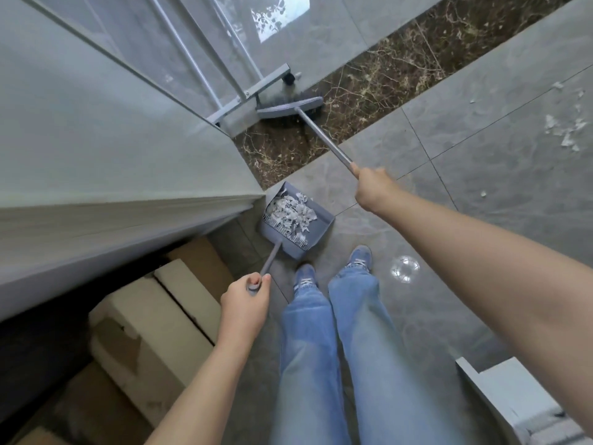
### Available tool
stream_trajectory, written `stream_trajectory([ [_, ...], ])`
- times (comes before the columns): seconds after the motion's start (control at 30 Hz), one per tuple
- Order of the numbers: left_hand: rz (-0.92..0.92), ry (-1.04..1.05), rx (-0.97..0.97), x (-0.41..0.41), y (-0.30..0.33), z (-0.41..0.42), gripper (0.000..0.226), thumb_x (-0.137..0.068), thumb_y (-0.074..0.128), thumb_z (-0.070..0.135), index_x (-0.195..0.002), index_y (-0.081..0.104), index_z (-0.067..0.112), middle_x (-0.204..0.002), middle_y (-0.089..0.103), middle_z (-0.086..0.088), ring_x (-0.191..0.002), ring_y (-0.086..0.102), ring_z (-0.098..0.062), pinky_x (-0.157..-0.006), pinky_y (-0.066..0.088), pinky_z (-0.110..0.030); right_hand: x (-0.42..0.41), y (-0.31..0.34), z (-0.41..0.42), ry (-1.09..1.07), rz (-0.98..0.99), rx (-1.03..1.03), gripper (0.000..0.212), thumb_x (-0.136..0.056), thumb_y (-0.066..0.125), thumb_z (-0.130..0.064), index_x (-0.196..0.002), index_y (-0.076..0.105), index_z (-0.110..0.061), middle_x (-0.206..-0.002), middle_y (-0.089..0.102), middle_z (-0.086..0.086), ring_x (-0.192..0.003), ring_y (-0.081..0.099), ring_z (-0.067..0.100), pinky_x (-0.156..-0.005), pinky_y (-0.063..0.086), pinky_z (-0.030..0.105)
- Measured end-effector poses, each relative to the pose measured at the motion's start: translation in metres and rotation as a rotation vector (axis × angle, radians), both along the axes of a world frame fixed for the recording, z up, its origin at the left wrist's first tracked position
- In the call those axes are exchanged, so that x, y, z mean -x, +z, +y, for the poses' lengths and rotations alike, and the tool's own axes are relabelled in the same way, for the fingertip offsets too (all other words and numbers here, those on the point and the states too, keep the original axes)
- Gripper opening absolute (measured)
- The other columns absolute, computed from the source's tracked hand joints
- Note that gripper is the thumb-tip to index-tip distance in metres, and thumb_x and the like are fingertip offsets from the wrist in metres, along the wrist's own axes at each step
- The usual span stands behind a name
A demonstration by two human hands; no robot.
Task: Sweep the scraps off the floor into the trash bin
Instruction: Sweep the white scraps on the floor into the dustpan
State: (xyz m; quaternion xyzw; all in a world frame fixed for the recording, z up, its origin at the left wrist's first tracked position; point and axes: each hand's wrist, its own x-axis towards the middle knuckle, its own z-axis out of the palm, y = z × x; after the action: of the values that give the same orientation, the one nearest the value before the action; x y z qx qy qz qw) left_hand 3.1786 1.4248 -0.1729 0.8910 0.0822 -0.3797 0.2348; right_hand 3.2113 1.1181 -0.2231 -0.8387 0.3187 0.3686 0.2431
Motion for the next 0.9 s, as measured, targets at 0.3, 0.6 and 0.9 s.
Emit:
stream_trajectory([
  [0.3, 0.010, -0.011, 0.018, -0.003, -0.001, -0.004, 0.052, -0.079, 0.043, 0.056, -0.071, 0.041, 0.004, -0.050, 0.033, 0.002, -0.054, 0.033, -0.030, -0.051, 0.039, -0.036, 0.038, -0.005, -0.020, 0.119, 0.005, 0.039, 0.063, -0.097, 0.033, -0.009, -0.151, 0.020, -0.039, -0.093, 0.043, 0.012, -0.074, 0.049, 0.033, -0.063, 0.044, 0.036],
  [0.6, -0.045, -0.049, 0.029, -0.004, 0.000, -0.006, 0.044, -0.092, 0.050, 0.038, -0.067, 0.041, 0.003, -0.053, 0.036, -0.002, -0.059, 0.033, -0.028, -0.054, 0.031, -0.036, -0.032, -0.028, 0.002, 0.124, 0.061, 0.035, 0.055, -0.095, 0.038, -0.005, -0.147, 0.036, -0.021, -0.117, 0.052, 0.021, -0.087, 0.055, 0.034, -0.070, 0.050, 0.038],
  [0.9, -0.022, -0.004, -0.004, -0.006, 0.015, -0.017, 0.042, -0.094, 0.054, 0.031, -0.060, 0.042, 0.011, -0.053, 0.045, 0.001, -0.061, 0.041, -0.029, -0.054, 0.035, -0.031, 0.145, 0.035, 0.006, 0.014, 0.131, -0.084, 0.061, -0.095, 0.035, -0.011, -0.149, 0.031, -0.039, -0.100, 0.065, 0.021, -0.101, 0.058, 0.038, -0.072, 0.046, 0.032],
])
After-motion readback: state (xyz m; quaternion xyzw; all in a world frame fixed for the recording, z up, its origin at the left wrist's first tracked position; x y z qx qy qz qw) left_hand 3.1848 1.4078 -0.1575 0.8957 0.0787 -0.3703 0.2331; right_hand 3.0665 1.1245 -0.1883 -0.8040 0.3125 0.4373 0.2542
